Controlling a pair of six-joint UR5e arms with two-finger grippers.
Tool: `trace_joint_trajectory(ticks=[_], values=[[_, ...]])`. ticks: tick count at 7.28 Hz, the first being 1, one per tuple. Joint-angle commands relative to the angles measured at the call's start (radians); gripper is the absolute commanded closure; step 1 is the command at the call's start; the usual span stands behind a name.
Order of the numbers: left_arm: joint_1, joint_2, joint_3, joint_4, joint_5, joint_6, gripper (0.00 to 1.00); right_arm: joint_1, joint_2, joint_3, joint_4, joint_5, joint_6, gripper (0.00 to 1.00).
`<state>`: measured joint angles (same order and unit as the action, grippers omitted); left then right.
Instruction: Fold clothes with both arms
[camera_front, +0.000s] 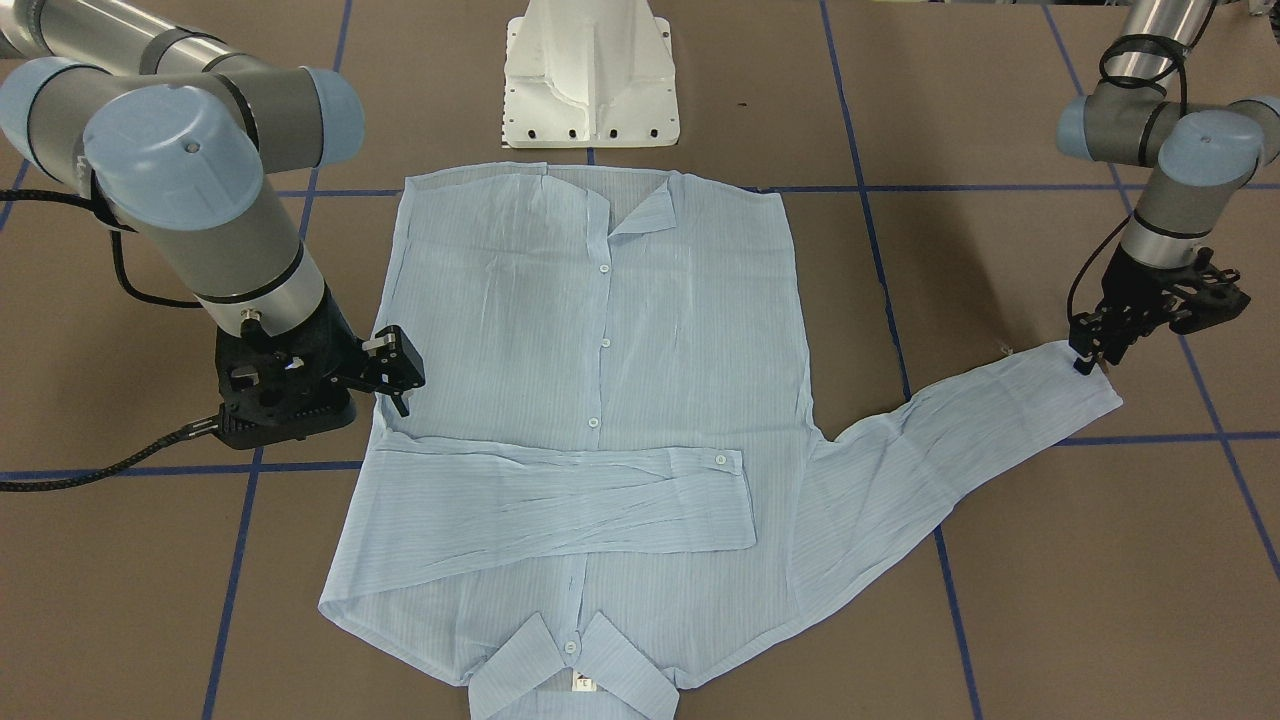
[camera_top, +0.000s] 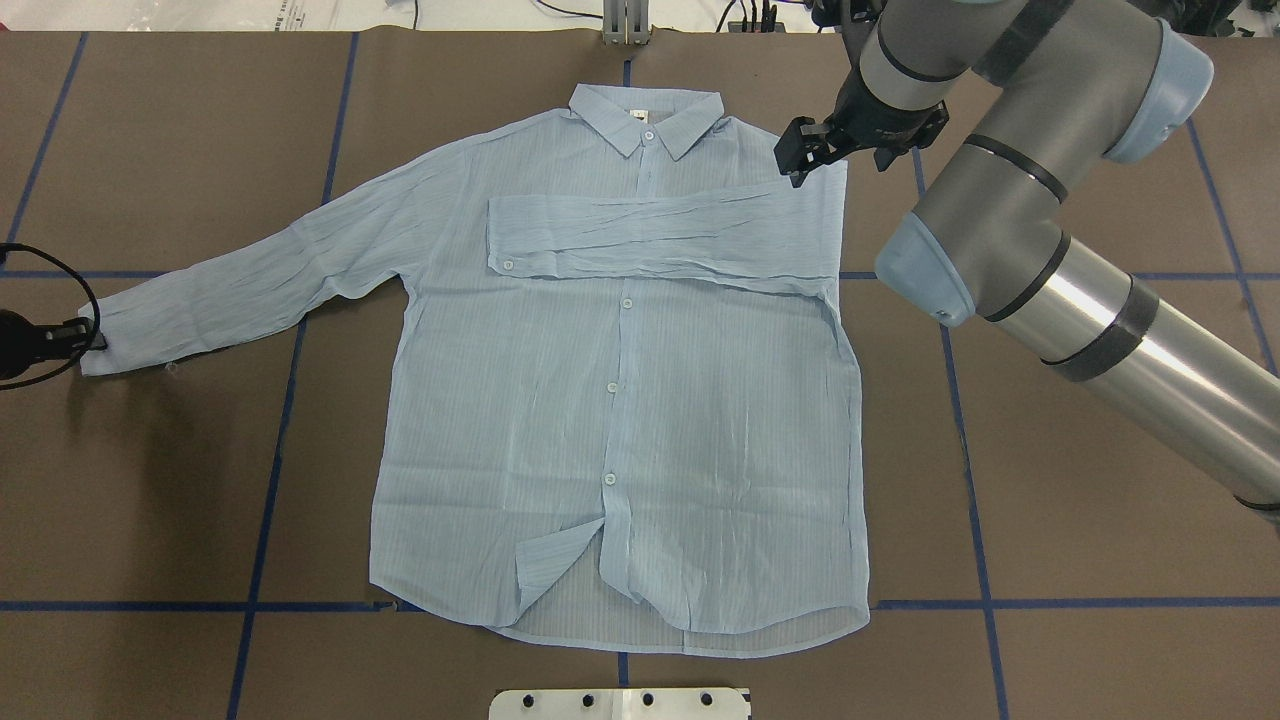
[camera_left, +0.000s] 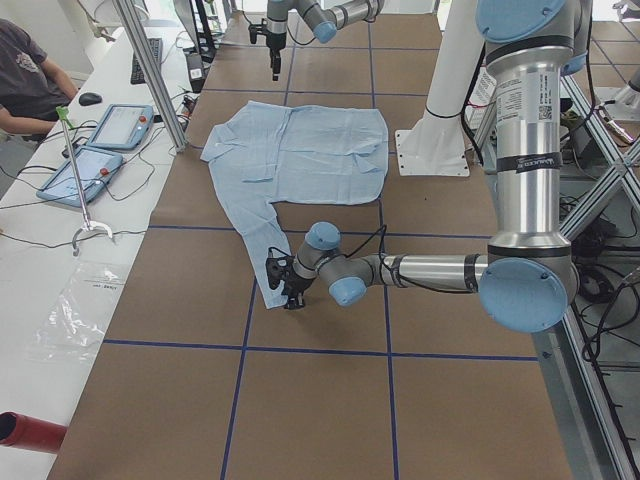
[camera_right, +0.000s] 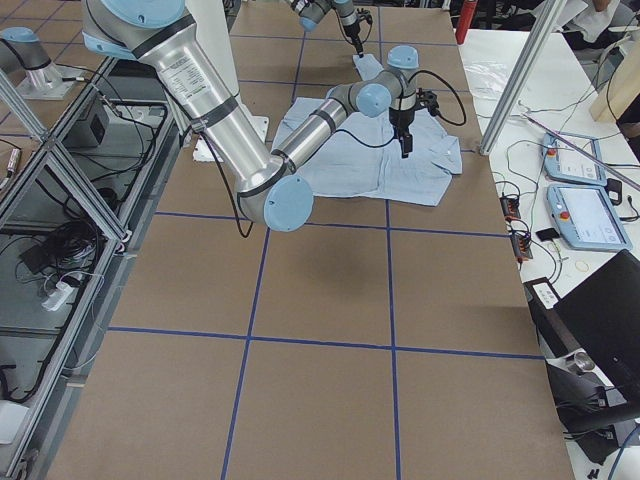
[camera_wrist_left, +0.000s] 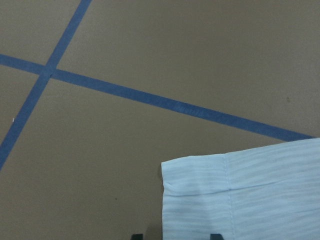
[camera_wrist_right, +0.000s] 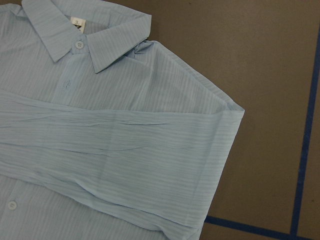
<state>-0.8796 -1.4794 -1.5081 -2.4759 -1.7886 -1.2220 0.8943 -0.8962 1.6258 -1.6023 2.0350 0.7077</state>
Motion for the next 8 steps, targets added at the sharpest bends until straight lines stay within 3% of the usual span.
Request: trace_joint_trajectory(ticks=[1, 8], values=[[-0.001, -0.001, -0.001, 0.000, 0.000, -0.001, 0.59, 0.000, -0.006, -0.001, 0.001, 0.001, -0.001, 0.00], [0.001, -0.001, -0.004, 0.000, 0.000, -0.001, 0.62, 0.002, -0.007, -0.001, -0.001, 0.001, -0.007, 0.00]])
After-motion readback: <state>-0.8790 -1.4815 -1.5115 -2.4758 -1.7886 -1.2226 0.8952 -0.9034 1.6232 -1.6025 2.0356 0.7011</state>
